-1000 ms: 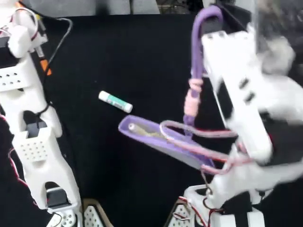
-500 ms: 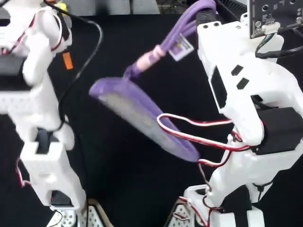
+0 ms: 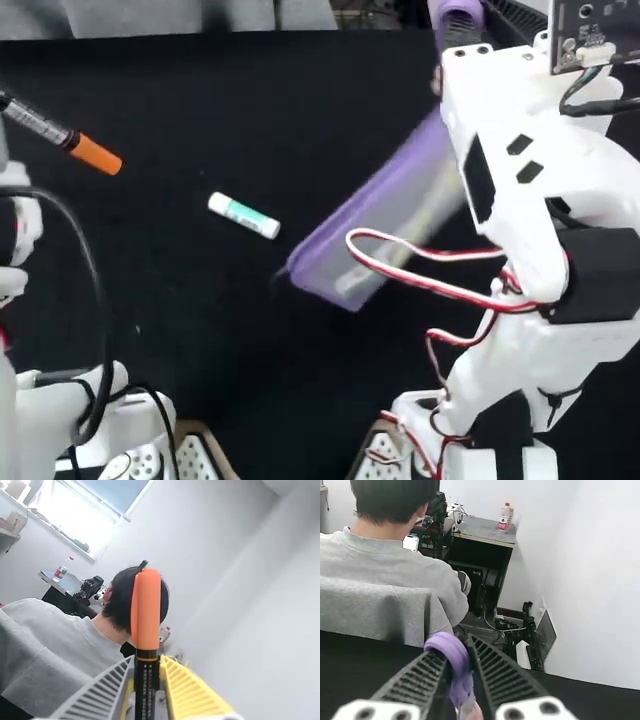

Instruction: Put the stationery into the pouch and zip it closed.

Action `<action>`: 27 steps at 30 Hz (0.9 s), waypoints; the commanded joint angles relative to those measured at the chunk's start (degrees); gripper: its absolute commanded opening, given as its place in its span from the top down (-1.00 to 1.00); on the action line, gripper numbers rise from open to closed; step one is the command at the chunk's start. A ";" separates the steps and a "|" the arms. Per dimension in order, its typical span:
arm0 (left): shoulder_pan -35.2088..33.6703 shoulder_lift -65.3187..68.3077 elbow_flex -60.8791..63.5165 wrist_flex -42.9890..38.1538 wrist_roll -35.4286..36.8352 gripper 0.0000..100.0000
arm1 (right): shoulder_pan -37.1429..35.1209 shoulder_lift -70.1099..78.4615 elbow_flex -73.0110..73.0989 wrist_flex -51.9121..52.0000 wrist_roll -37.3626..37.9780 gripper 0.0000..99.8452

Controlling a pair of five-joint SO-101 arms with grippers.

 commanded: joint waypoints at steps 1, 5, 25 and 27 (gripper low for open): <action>-0.66 -1.14 0.31 0.26 0.62 0.94 | 0.53 -3.30 -0.40 -0.26 -0.62 0.98; -1.01 -3.16 0.40 0.26 0.35 0.94 | 0.53 -2.68 -0.04 -3.25 -0.62 0.98; -1.10 -5.63 9.98 0.18 -5.36 0.94 | 2.37 1.98 0.04 -33.76 -0.62 0.98; -1.10 -5.71 12.26 0.18 -5.19 0.94 | 1.32 1.98 0.04 -35.34 -0.26 0.98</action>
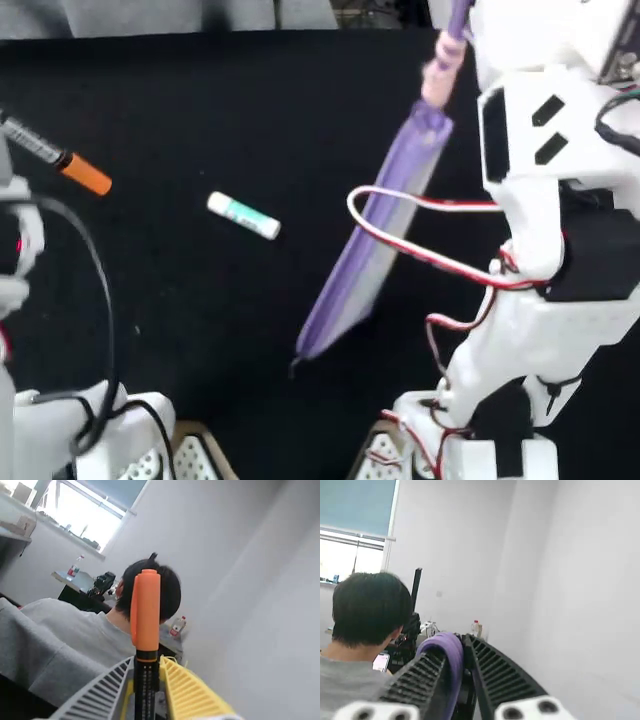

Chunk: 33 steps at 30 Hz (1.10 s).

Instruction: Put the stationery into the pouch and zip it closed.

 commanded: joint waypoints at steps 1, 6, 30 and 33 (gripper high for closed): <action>-0.57 -0.26 4.53 0.18 -0.26 0.94 | -0.70 0.04 -0.04 -5.36 -0.26 0.98; -0.57 -0.26 6.37 0.09 -0.18 0.94 | -2.90 0.04 0.40 -4.57 -0.26 0.98; -0.66 -0.35 6.64 0.09 -0.53 0.94 | -19.34 -12.79 6.99 19.96 -0.18 0.98; -0.66 -0.35 6.64 0.09 -0.53 0.94 | -20.75 -16.92 7.16 23.91 -0.18 0.98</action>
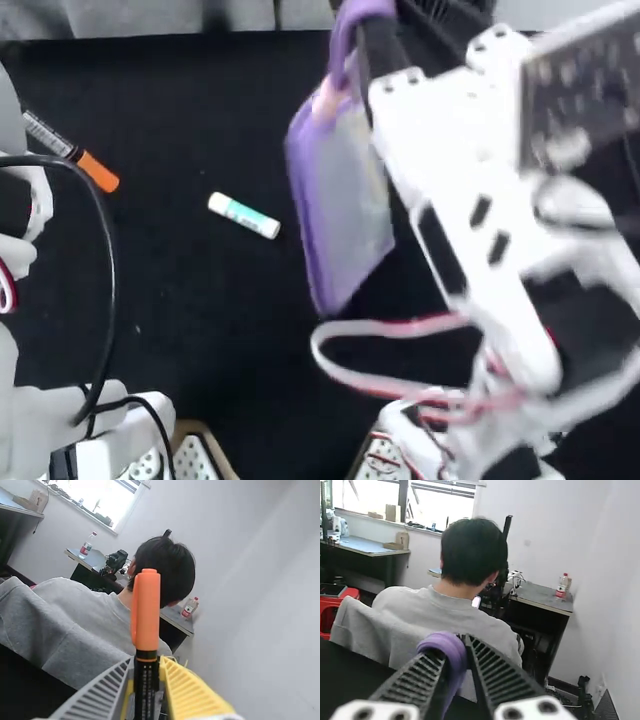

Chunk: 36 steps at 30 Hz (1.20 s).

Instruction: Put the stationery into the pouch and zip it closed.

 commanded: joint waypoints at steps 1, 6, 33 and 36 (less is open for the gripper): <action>-0.66 -0.26 0.31 0.09 -0.53 0.94 | -2.20 -7.34 -0.13 5.36 -0.09 0.98; -0.66 -0.26 0.31 0.09 -0.53 0.94 | -2.02 -14.29 -0.04 10.99 2.46 0.98; 33.19 -0.44 41.98 -19.96 -0.18 0.94 | 4.75 -17.54 -0.22 16.70 5.54 0.98; 33.71 -1.32 46.90 -20.04 -0.18 0.94 | 4.75 -17.54 -0.13 16.70 5.63 0.98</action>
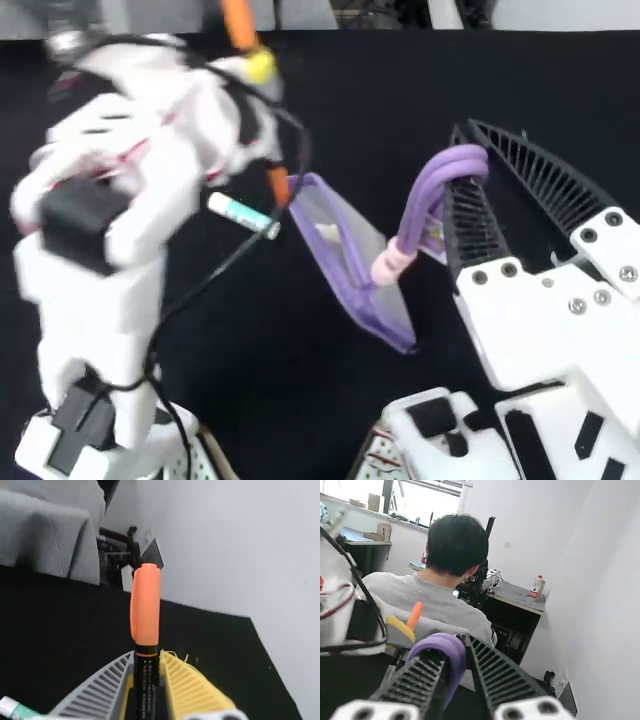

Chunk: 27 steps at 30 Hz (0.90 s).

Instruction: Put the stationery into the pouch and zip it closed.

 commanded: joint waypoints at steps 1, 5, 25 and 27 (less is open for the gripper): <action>1.45 -2.99 7.52 -2.37 -0.18 0.94 | 0.88 -0.57 -0.04 -0.44 0.53 0.98; 3.38 -10.73 19.03 -6.77 -0.18 0.94 | 0.97 -0.22 0.13 -1.85 0.53 0.98; 6.55 -47.65 86.29 -75.52 -2.55 0.94 | 3.08 -0.22 0.13 -2.02 0.53 0.98; 6.55 -49.32 83.82 -75.16 -2.55 0.94 | 3.08 -0.22 0.13 -2.02 0.53 0.98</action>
